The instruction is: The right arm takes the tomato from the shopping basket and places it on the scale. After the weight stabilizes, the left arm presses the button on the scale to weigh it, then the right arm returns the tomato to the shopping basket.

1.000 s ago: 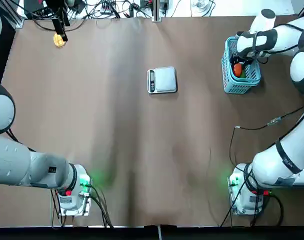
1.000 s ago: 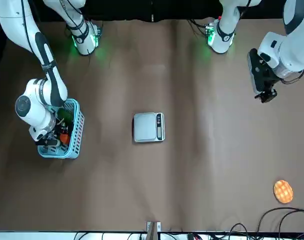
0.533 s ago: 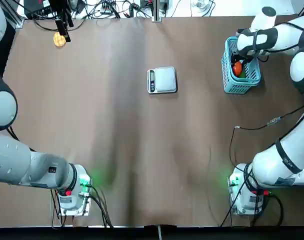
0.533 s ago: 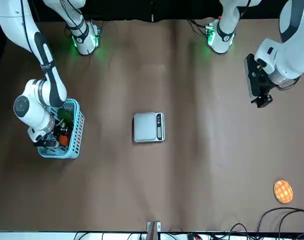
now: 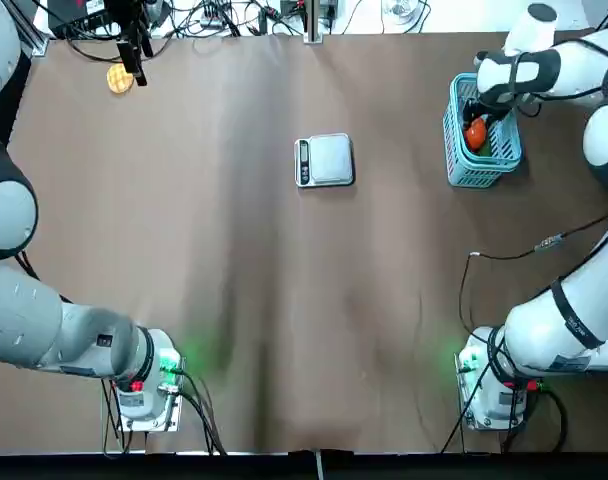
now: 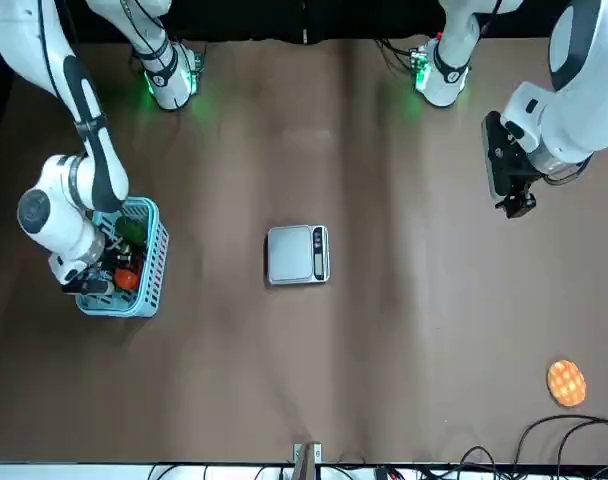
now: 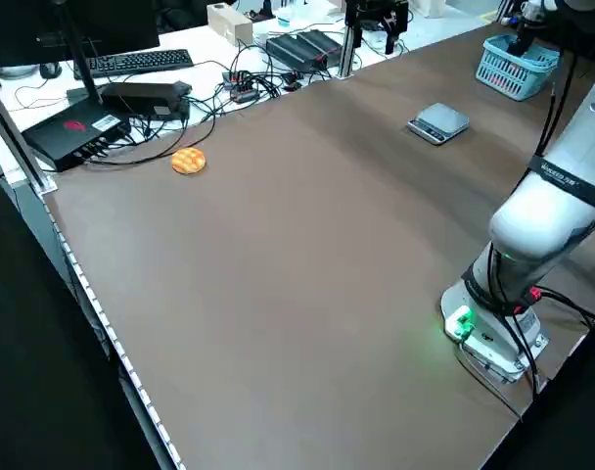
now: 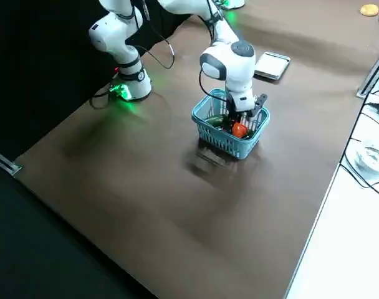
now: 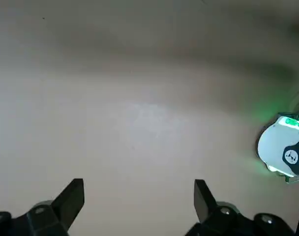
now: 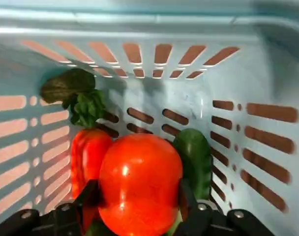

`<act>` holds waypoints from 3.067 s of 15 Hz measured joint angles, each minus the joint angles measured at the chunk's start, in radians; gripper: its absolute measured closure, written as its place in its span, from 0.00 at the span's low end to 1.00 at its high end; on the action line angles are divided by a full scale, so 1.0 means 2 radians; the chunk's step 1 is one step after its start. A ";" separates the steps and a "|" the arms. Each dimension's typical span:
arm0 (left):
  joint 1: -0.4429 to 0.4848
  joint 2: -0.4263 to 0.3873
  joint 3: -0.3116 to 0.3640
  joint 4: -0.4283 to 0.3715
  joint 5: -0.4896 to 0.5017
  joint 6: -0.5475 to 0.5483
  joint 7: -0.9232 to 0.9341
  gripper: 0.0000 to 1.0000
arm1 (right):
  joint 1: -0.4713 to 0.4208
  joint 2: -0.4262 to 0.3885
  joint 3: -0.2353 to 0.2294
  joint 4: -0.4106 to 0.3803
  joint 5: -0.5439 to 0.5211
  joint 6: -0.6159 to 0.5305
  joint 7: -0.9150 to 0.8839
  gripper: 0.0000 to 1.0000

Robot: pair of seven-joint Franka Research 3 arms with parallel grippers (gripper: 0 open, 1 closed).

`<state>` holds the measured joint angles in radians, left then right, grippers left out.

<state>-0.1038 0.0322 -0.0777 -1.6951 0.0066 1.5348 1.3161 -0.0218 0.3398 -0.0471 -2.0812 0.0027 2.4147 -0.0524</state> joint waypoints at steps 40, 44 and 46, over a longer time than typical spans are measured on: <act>-0.101 0.153 -0.018 0.048 -0.027 0.107 -0.139 0.99 | 0.296 0.096 0.038 0.119 0.351 0.044 0.001 0.30; -0.112 0.164 -0.020 0.048 -0.027 0.115 -0.140 0.99 | 0.295 0.099 0.038 0.119 0.351 0.049 -0.001 0.07; -0.117 0.171 -0.020 0.048 -0.027 0.131 -0.143 0.99 | 0.295 0.101 0.038 0.119 0.351 0.056 -0.003 0.00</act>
<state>-0.3375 0.3744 -0.1185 -1.5982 -0.0469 1.7966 1.0300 0.5685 0.5418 0.0284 -1.8424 0.7051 2.5270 -0.0586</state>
